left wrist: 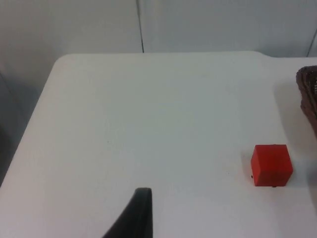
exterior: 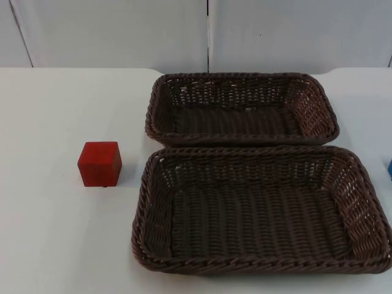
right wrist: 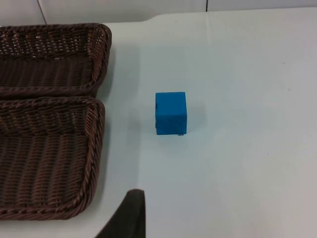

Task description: Pick up one cube with the left hand and place it into the upper basket. Pick up one cube with the right hand and place it into the lower basket.

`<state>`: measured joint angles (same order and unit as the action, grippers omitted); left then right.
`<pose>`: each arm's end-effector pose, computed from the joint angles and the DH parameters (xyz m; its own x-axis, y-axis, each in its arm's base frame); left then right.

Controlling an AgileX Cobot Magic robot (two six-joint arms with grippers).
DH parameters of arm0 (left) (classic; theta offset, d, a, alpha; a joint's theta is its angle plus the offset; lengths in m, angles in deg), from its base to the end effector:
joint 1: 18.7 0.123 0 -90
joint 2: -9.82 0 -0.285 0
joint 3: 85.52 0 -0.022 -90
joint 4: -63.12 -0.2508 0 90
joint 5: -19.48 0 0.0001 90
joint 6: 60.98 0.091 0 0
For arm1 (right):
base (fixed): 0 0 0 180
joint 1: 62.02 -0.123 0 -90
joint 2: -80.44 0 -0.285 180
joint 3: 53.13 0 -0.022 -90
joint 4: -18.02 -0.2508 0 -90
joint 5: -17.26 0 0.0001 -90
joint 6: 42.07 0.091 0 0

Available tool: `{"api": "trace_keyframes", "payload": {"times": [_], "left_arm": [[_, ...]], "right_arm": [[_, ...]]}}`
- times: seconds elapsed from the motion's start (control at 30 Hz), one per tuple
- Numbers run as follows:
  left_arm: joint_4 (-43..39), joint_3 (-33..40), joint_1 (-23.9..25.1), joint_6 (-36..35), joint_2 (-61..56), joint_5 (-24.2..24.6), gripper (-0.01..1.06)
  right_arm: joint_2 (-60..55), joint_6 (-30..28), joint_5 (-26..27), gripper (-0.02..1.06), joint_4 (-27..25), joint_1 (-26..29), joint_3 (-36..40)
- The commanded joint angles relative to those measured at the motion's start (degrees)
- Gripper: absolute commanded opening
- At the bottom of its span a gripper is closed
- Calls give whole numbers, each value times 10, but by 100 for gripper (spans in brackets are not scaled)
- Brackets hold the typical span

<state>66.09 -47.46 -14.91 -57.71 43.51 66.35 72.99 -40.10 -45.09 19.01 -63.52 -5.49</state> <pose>0.0740 0.0015 0.3369 -0.4780 -0.0100 -0.8783 -0.0226 0.9997 0.0009 -0.0088 -0.0016 0.2795 -0.4608 0.0143 -0.8874 -0.0004 0.9999 0.0163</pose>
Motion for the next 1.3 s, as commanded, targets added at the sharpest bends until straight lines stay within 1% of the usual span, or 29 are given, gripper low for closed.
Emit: {"api": "trace_keyframes", "payload": {"times": [0.0,0.07,0.1,0.2,0.37,0.4,0.5,0.7,0.8,0.83,0.87,0.97,1.27], "left_arm": [[18,-16,3,7,31,-16,105],[23,-20,3,9,39,-17,105],[33,-30,3,10,62,-20,105],[47,-40,3,29,87,-25,105],[120,-48,3,84,152,-41,105],[120,-48,3,84,152,-41,105],[158,-48,3,116,188,-57,105],[179,-48,3,149,224,-73,105],[215,-48,3,181,248,-90,105],[215,-48,3,181,248,-90,105],[241,-49,3,208,260,-98,105],[275,-60,3,246,286,-99,105],[291,-98,3,265,355,-98,105]], "right_arm": [[-3,0,6,105,2,1,1],[-3,0,6,105,2,1,1],[-3,0,6,105,2,1,1],[-3,0,6,105,2,1,1],[-3,0,6,105,2,1,1],[-3,0,6,105,2,1,1],[-3,0,6,105,2,1,1],[-3,0,6,105,2,1,1],[-3,0,6,105,2,1,1],[-3,0,6,105,2,1,1],[-3,0,6,105,2,1,1],[-3,0,6,105,2,1,1],[-3,0,6,105,2,1,1]]}}
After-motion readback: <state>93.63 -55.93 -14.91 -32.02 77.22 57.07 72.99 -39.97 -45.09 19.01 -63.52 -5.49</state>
